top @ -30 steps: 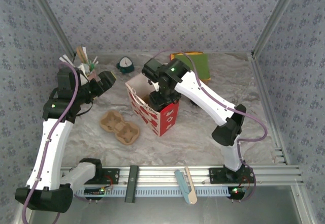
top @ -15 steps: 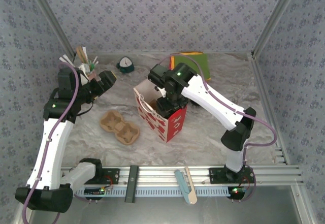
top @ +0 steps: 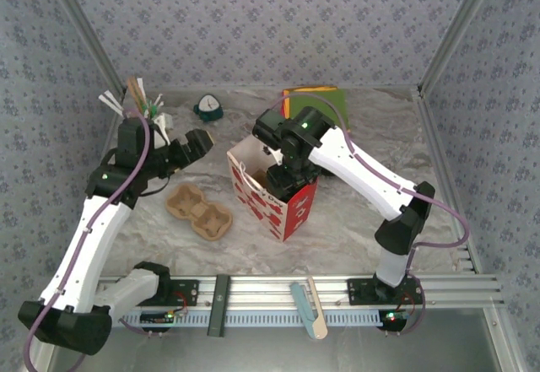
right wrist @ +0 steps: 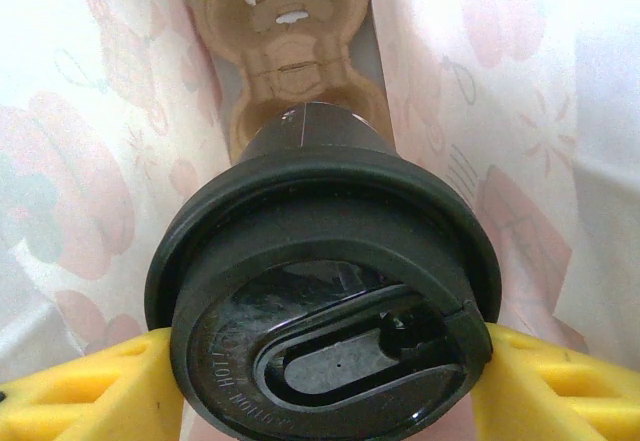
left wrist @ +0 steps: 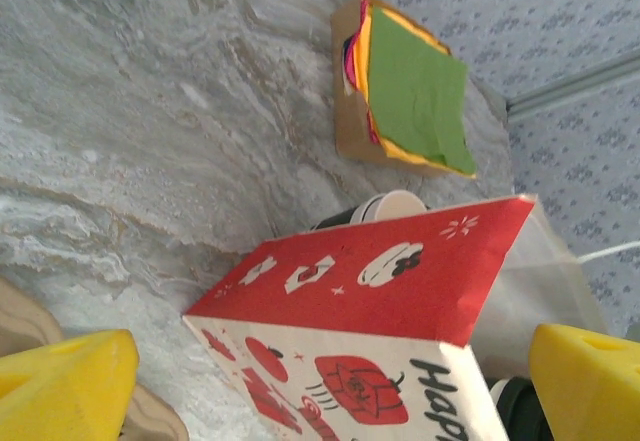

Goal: Pack the takeout coffee

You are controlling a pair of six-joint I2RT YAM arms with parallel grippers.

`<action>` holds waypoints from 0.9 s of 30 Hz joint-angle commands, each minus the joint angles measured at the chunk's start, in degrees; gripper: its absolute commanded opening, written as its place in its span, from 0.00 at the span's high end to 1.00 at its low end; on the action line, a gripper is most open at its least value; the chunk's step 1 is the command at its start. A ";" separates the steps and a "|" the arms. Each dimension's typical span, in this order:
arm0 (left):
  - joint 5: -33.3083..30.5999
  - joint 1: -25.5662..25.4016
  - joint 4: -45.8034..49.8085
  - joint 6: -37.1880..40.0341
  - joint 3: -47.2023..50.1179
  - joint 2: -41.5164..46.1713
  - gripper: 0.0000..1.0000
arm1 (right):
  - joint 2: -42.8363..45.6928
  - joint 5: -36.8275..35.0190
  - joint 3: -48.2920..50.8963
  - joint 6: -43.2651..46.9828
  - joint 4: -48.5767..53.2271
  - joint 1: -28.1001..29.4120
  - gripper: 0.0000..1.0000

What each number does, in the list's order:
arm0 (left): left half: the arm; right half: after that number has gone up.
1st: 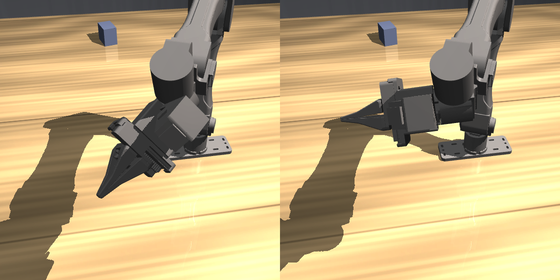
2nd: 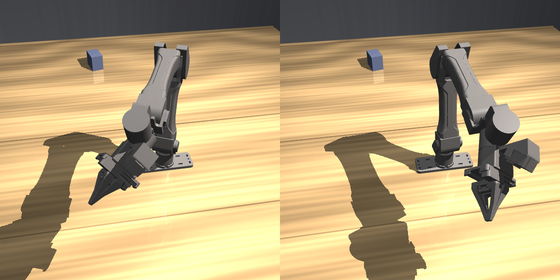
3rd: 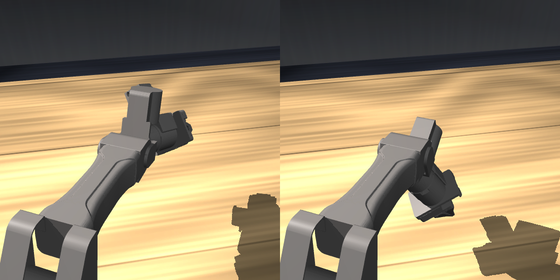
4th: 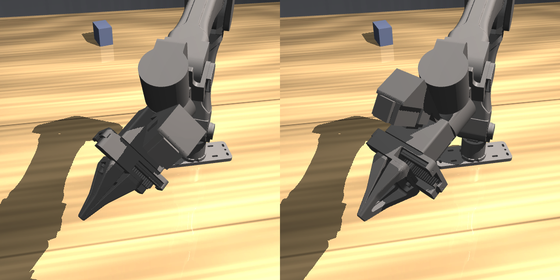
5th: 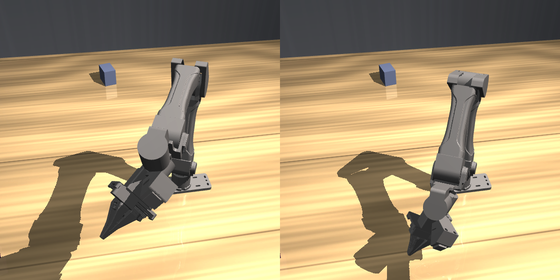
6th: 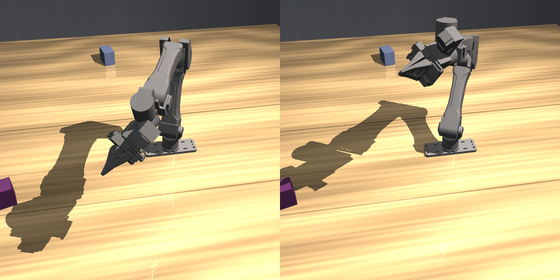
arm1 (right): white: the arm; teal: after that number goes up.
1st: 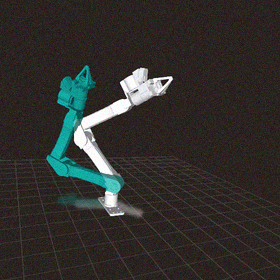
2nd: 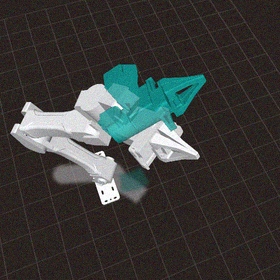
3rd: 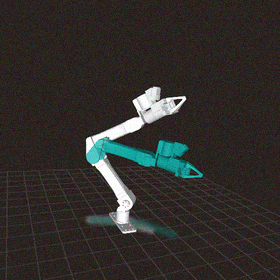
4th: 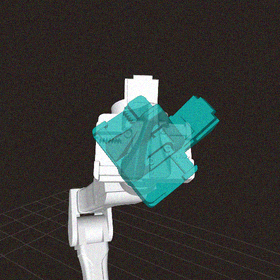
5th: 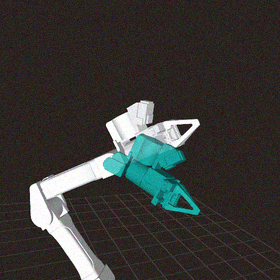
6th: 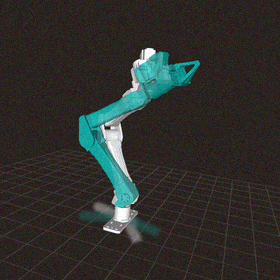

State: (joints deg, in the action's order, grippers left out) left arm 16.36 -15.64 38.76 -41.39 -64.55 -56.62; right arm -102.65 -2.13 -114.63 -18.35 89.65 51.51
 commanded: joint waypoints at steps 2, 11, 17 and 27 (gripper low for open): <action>0.69 -1.90 -0.51 0.36 4.31 3.38 0.00 | -2.34 0.24 -1.89 0.51 1.93 -0.13 0.32; -0.16 -4.39 -1.31 -1.90 9.77 7.01 0.00 | -5.40 -0.03 -4.27 1.12 2.11 -0.40 0.32; -0.18 -6.11 -1.27 -1.69 11.09 8.25 0.00 | -7.39 -0.09 -5.52 1.29 1.94 -0.49 0.32; -1.81 -10.14 -1.97 -2.01 12.88 8.02 0.00 | -7.56 -0.13 -3.61 1.56 1.58 -0.44 0.32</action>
State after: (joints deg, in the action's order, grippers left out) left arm 15.57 -25.26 38.65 -43.00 -51.99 -49.06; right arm -109.86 -2.15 -118.54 -17.89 89.82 51.24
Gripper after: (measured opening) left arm 0.997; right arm 0.683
